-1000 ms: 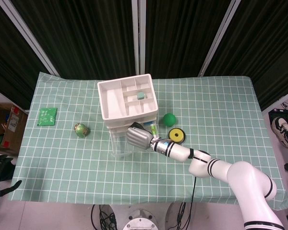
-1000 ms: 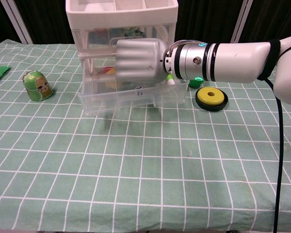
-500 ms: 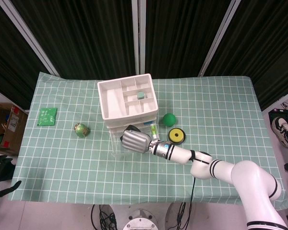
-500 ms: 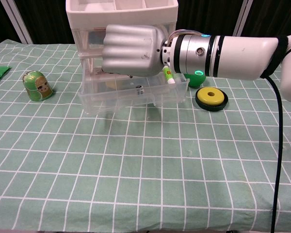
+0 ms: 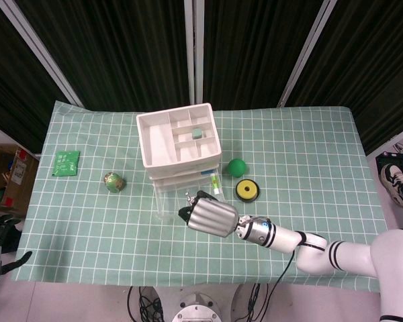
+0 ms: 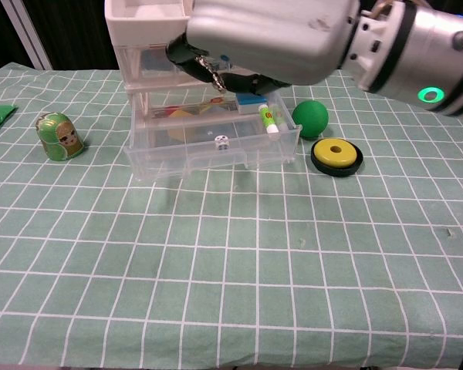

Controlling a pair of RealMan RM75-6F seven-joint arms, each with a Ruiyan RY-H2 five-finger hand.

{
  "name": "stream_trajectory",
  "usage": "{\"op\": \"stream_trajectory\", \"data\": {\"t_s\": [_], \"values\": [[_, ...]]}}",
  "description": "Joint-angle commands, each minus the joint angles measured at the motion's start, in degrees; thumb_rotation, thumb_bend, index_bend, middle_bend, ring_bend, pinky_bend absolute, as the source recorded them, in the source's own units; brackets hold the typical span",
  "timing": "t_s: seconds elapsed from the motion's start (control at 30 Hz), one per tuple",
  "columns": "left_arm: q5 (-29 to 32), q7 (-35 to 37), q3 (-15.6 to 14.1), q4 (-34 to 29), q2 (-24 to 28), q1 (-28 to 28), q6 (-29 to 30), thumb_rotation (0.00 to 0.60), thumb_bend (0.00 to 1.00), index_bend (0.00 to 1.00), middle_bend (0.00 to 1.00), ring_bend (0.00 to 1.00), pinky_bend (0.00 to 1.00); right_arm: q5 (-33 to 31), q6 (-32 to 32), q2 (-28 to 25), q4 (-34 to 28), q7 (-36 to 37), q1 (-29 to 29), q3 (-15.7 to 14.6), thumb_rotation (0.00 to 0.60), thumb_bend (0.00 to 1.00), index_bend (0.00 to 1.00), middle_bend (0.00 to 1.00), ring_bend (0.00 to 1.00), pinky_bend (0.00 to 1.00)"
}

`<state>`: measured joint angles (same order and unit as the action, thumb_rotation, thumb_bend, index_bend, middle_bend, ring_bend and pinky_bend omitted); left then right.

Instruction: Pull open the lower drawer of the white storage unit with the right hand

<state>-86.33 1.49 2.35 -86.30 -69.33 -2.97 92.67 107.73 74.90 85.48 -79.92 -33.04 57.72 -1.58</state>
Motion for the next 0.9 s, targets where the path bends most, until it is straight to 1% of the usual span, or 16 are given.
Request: {"op": "stream_trajectory", "data": {"t_s": [0.03,0.17,0.27,0.4,0.47,0.53,0.57,0.67,0.77,0.83,0.9], "values": [[-0.4,-1.1,0.1,-1.1,0.4,0.4,-0.1,0.600,0.05,0.29,0.21,0.14,0.19,5.5,0.8,-0.7,-1.7,0.1,-2.5,-4.1,0.600,0.43,0.68,0.95,0.99,1.00],[-1.2,-2.5,0.1,-2.8,0.9,0.5,0.5,0.600,0.05,0.29,0.21,0.14,0.19,7.5,-3.3,2.1,0.6,-0.6,-2.3,-5.5,0.600,0.43,0.68,0.95,0.99,1.00],[-1.2,-3.4,0.0,-3.8,1.3,0.2,1.0,0.600,0.05,0.29,0.21,0.14,0.19,8.0,-7.1,4.8,4.0,-2.2,-1.8,-5.5,0.600,0.44,0.68,0.95,0.99,1.00],[-1.0,-3.8,-0.1,-4.4,1.7,-0.5,1.8,0.600,0.05,0.29,0.21,0.14,0.19,8.2,-10.2,8.1,7.7,-3.1,-1.8,-5.5,0.600,0.44,0.64,0.95,0.99,1.00],[-0.8,-3.9,-0.1,-4.7,1.9,-0.7,2.0,0.600,0.05,0.29,0.21,0.14,0.19,8.0,-11.5,9.5,9.4,-4.4,-2.2,-5.5,0.600,0.44,0.57,0.95,0.99,1.00],[-0.8,-4.0,-0.2,-4.9,2.1,-0.8,2.2,0.600,0.05,0.29,0.21,0.14,0.19,7.7,-12.9,10.4,10.3,-6.6,-2.9,-5.5,0.600,0.40,0.41,0.95,0.99,1.00],[-0.9,-4.1,-0.2,-5.0,2.1,-0.8,2.3,0.600,0.05,0.29,0.21,0.14,0.19,7.6,-13.1,10.7,10.5,-7.2,-3.3,-5.6,0.600,0.34,0.33,0.95,0.98,1.00],[-1.1,-4.2,-0.2,-5.1,2.1,-0.8,2.3,0.600,0.05,0.29,0.21,0.14,0.19,7.1,-12.7,11.0,10.5,-8.3,-4.8,-5.8,0.600,0.18,0.16,0.95,0.98,1.00],[-1.2,-4.4,-0.2,-5.0,2.0,-0.6,2.0,0.600,0.05,0.29,0.21,0.14,0.19,6.6,-10.9,10.1,9.2,-8.9,-6.5,-5.4,0.600,0.09,0.04,0.95,0.97,0.99],[-1.3,-4.3,0.0,-5.0,2.0,-0.3,1.8,0.600,0.05,0.29,0.21,0.14,0.19,6.5,-8.4,8.4,7.1,-9.1,-7.7,-4.8,0.600,0.05,0.01,0.95,0.97,0.98],[-1.4,-4.2,0.1,-4.8,2.0,-0.2,1.7,0.600,0.05,0.29,0.21,0.14,0.19,6.4,-4.9,6.0,4.5,-8.9,-9.1,-3.9,0.600,0.05,0.01,0.95,0.97,0.98]]}}
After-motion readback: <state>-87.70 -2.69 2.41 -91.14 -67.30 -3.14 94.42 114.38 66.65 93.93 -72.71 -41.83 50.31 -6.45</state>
